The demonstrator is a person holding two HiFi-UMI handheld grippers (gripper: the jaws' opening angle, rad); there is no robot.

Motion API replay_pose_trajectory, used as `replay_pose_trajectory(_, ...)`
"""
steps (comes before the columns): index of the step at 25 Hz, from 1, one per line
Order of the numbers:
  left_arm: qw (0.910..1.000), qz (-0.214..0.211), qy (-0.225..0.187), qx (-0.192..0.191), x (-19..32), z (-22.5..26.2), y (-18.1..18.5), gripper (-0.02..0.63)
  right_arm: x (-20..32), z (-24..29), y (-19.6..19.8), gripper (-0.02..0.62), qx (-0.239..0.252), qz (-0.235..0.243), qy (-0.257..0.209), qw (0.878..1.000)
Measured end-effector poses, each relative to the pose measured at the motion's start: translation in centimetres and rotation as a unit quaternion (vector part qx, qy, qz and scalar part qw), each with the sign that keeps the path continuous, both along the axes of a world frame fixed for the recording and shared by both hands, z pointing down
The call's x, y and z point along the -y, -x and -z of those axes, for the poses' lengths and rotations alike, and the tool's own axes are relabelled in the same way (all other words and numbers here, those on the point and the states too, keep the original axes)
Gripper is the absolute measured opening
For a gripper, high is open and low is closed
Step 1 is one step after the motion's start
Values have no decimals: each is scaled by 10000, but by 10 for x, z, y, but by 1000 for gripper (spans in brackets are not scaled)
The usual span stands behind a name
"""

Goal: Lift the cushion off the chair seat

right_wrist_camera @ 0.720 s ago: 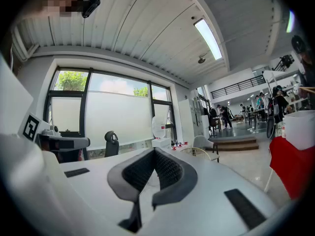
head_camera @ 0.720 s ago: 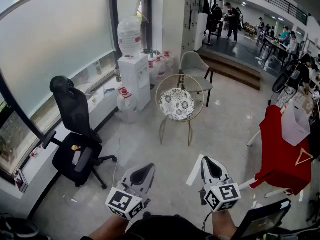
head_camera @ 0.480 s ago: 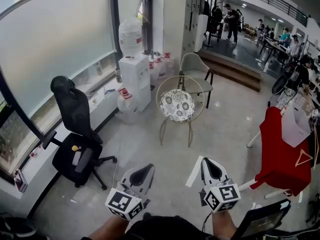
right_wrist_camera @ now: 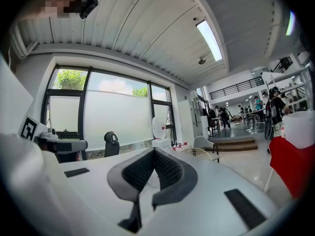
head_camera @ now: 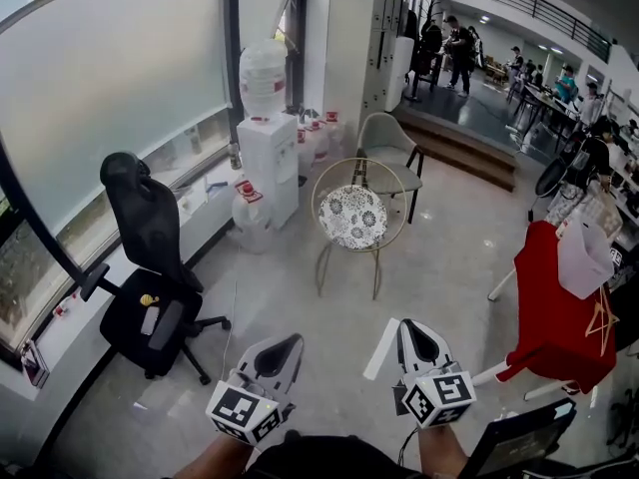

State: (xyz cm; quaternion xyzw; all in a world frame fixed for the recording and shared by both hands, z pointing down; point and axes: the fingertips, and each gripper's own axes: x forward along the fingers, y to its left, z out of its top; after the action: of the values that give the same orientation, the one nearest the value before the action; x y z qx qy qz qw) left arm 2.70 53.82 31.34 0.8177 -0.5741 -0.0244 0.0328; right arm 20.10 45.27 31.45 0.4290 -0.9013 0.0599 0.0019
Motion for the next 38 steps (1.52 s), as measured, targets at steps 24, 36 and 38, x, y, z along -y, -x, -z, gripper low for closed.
replay_pose_trajectory(24,9996,-209,-61,-184,-10,-12,99,6,-9,-4,101,8,-179,-103,9,9998)
replay_pose_trajectory(36,9998,137,-39,-133,29,-12,126,6,55,-12,123,8,-126,176,16,9998)
replay_pose_trajectory(38,9998,185,-27,-101,44,-11,126,6,71,-14,122,8,-73,180,28,9998)
